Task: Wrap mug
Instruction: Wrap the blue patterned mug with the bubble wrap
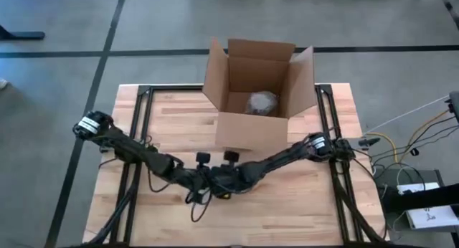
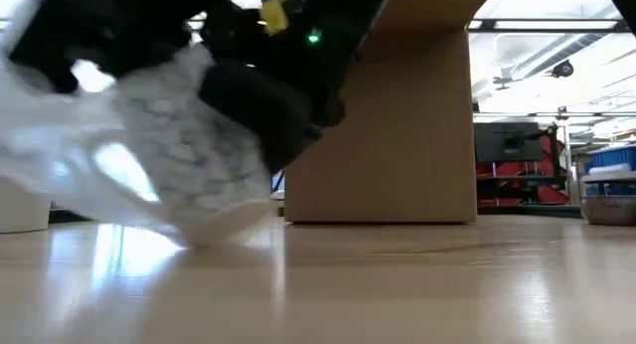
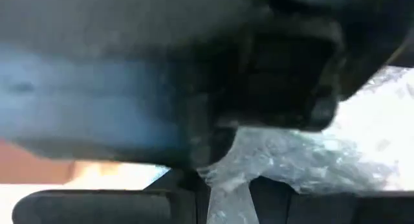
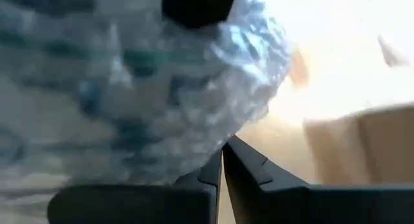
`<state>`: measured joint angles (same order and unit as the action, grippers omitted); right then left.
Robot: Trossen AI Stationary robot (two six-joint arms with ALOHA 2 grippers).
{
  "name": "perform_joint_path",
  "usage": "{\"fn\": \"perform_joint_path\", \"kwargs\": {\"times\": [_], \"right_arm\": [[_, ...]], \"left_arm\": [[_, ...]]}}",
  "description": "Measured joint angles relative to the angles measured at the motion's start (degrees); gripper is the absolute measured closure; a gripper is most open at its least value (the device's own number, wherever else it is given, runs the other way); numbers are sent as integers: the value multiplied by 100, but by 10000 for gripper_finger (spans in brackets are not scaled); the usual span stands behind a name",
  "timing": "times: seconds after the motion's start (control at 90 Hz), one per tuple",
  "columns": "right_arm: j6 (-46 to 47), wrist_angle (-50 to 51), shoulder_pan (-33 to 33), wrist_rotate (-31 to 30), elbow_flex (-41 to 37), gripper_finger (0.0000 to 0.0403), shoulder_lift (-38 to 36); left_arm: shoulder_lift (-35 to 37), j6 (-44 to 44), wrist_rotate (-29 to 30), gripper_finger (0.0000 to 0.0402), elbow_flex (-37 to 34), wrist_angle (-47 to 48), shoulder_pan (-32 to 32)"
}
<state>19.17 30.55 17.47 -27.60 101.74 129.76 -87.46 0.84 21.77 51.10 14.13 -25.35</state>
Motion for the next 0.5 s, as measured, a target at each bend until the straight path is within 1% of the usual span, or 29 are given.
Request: {"fn": "perform_joint_path", "kwargs": {"times": [0.122,0.178,0.233,0.344,0.5], "right_arm": [[33,-1205,106,-28,-267,402,19],[33,-1766,138,-80,-412,402,19],[27,-2413,171,-178,-604,402,19],[-30,-3329,164,-316,-953,402,19],[-160,-3391,208,-493,-1015,403,10]], "left_arm": [[-2,44,-807,327,538,1018,-91],[-2,108,-1223,327,729,1327,-92],[-13,186,-1461,326,856,1580,-128],[-20,334,-1378,326,913,1801,-290],[-61,670,-1090,326,781,1745,-664]]}}
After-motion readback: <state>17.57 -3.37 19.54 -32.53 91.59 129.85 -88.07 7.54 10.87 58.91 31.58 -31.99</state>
